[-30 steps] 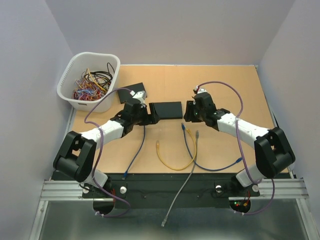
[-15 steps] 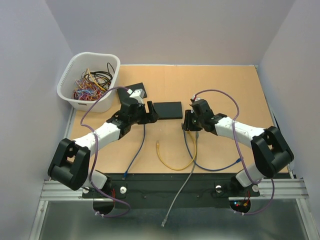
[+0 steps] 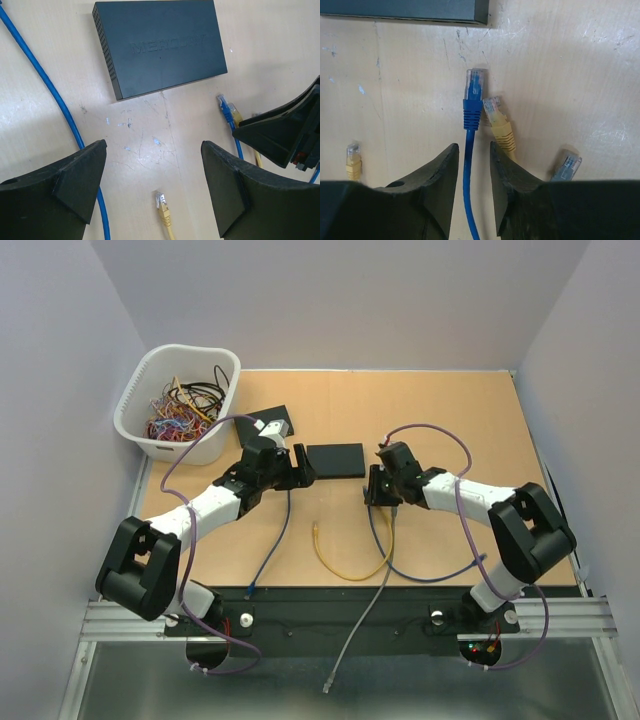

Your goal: Insert the plug into the switch port

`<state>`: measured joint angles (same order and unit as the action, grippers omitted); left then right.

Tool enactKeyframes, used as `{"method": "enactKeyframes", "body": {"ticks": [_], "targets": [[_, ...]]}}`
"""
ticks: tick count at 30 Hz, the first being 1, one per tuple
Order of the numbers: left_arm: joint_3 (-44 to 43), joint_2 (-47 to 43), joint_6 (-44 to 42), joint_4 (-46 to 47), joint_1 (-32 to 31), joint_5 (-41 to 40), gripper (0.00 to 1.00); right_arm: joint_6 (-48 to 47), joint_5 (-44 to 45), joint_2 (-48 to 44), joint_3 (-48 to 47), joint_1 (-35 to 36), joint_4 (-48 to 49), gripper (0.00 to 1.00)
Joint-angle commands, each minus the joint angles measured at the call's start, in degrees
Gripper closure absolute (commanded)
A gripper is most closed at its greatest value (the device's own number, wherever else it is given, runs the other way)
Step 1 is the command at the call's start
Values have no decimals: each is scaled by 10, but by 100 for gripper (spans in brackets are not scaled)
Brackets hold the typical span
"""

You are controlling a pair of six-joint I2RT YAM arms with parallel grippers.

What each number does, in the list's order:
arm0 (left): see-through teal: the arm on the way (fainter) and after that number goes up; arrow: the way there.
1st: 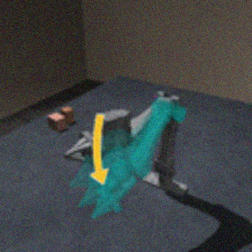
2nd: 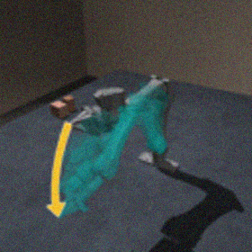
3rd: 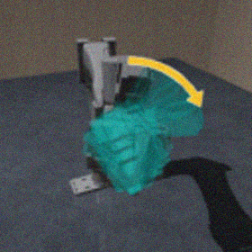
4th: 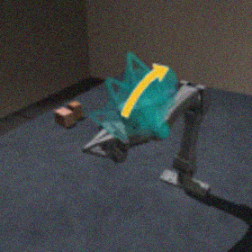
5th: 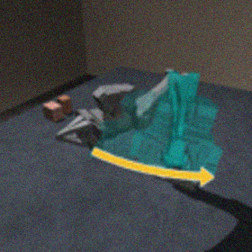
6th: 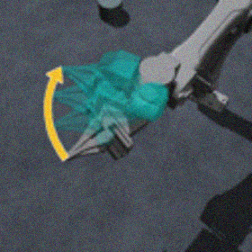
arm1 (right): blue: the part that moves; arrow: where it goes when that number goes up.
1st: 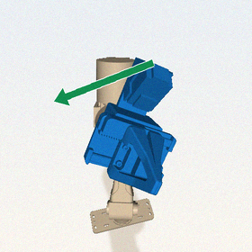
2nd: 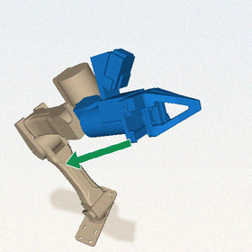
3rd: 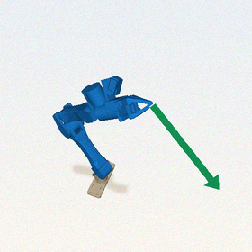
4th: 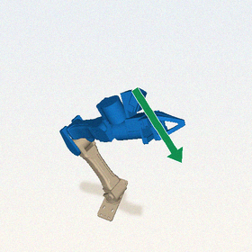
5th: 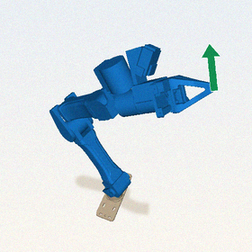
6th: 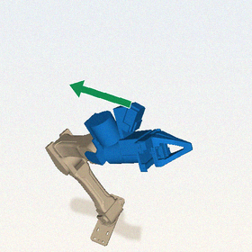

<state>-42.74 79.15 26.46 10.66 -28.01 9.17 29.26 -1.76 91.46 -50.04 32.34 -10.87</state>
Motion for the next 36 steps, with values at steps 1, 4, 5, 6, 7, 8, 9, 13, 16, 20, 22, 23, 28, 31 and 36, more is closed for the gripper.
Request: {"method": "enactKeyframes", "body": {"ticks": [1,4,5,6,7,8,9,13,16,20,22,23,28,31,36], "targets": [[8,-18,-4,8,0,-5,13,9,-3,13,-16,5,26,64],[9,-17,-4,8,0,-5,13,10,-5,20,-16,5,30,64],[10,-17,-4,8,1,-6,13,10,-7,23,-17,5,31,64],[9,-16,-4,8,0,-6,13,10,-7,24,-18,5,32,65],[9,-16,-4,8,0,-6,13,10,-6,25,-17,5,33,65],[9,-16,-4,8,0,-6,13,10,-5,26,-19,5,34,65],[10,-15,-4,8,0,-6,13,10,-4,28,-19,5,35,65],[10,-14,-4,7,1,-6,13,12,0,33,-25,5,37,65],[11,-12,-4,9,1,-6,13,12,0,38,-33,5,38,65],[13,-11,-4,9,0,-7,13,13,3,46,-43,5,37,65],[14,-11,-4,9,1,-7,13,14,4,51,-51,5,37,65],[15,-12,-4,9,1,-7,13,14,4,54,-53,5,37,65],[16,-14,-5,9,0,-8,13,14,6,59,-59,6,37,65],[18,-13,-6,9,1,-8,13,13,6,60,-58,5,37,69],[17,-10,-6,9,0,-8,13,14,6,57,-52,5,37,76]]}}
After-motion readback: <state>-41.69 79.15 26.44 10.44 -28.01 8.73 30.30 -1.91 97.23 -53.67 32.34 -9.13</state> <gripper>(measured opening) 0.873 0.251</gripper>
